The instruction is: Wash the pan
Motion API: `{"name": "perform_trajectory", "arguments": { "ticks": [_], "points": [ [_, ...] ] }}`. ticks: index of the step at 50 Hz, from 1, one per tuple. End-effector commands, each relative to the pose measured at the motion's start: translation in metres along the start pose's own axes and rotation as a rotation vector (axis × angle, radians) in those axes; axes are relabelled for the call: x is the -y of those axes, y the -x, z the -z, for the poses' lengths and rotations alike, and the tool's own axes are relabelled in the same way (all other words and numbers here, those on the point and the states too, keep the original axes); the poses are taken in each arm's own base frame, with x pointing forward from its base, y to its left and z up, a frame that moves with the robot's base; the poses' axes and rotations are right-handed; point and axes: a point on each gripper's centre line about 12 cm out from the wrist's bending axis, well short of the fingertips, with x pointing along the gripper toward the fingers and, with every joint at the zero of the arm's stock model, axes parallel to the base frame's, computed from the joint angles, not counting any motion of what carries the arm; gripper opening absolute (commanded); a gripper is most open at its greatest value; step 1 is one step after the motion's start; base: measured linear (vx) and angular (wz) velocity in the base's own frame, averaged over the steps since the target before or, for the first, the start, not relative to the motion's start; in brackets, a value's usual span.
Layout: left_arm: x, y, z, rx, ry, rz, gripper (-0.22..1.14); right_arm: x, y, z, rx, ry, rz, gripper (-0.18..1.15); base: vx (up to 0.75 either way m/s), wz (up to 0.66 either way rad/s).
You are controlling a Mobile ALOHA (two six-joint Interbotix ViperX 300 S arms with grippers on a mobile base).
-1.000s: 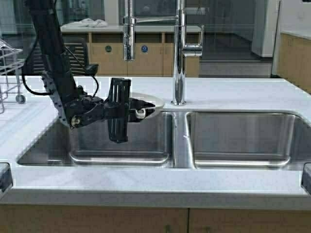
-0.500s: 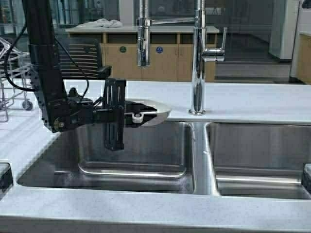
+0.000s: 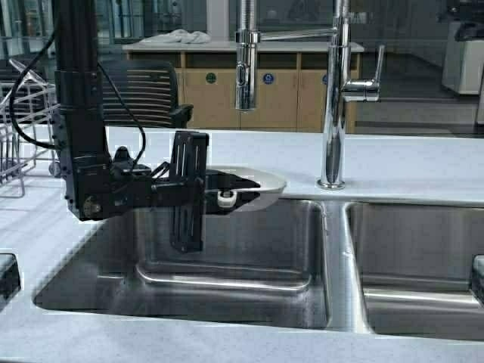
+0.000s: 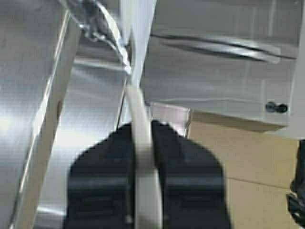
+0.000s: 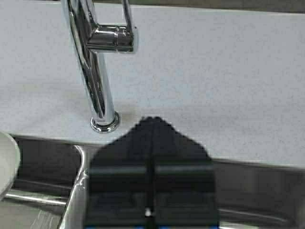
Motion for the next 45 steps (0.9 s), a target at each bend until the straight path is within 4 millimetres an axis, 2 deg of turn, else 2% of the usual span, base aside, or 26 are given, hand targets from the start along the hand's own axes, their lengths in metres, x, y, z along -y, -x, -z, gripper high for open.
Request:
{"name": "perform_trajectory", "arguments": {
  "ticks": [1, 4, 12, 15, 23, 36, 45],
  "points": [
    [0.008, -0.002, 0.002, -0.009, -0.022, 0.048, 0.02, -0.001, -0.040, -0.024, 0.026, 0.003, -0.006, 0.15, 0.03, 0.02],
    [0.006, -0.001, 0.003, -0.009, -0.020, 0.041, 0.02, -0.002, -0.059, -0.027, 0.016, 0.018, -0.012, 0.30, 0.02, 0.02],
    [0.002, 0.004, 0.004, -0.006, -0.012, 0.035, 0.02, -0.019, -0.112, -0.023, -0.091, 0.156, -0.079, 0.88, 0.01, 0.01],
    [0.001, 0.004, 0.004, -0.008, -0.011, 0.038, 0.02, -0.022, -0.129, -0.023, -0.130, 0.165, -0.083, 1.02, 0.01, 0.01],
    [-0.001, 0.004, 0.004, -0.005, -0.009, 0.033, 0.02, -0.024, -0.159, -0.028, -0.146, 0.147, -0.079, 1.03, 0.00, 0.00],
    [-0.002, 0.002, 0.003, -0.003, -0.010, 0.034, 0.02, -0.025, -0.185, -0.047, -0.103, 0.145, -0.076, 1.03, 0.00, 0.00],
    [-0.002, 0.001, 0.003, -0.003, -0.009, 0.038, 0.02, -0.026, -0.206, -0.049, -0.103, 0.146, -0.076, 1.03, 0.00, 0.00]
  ]
}}
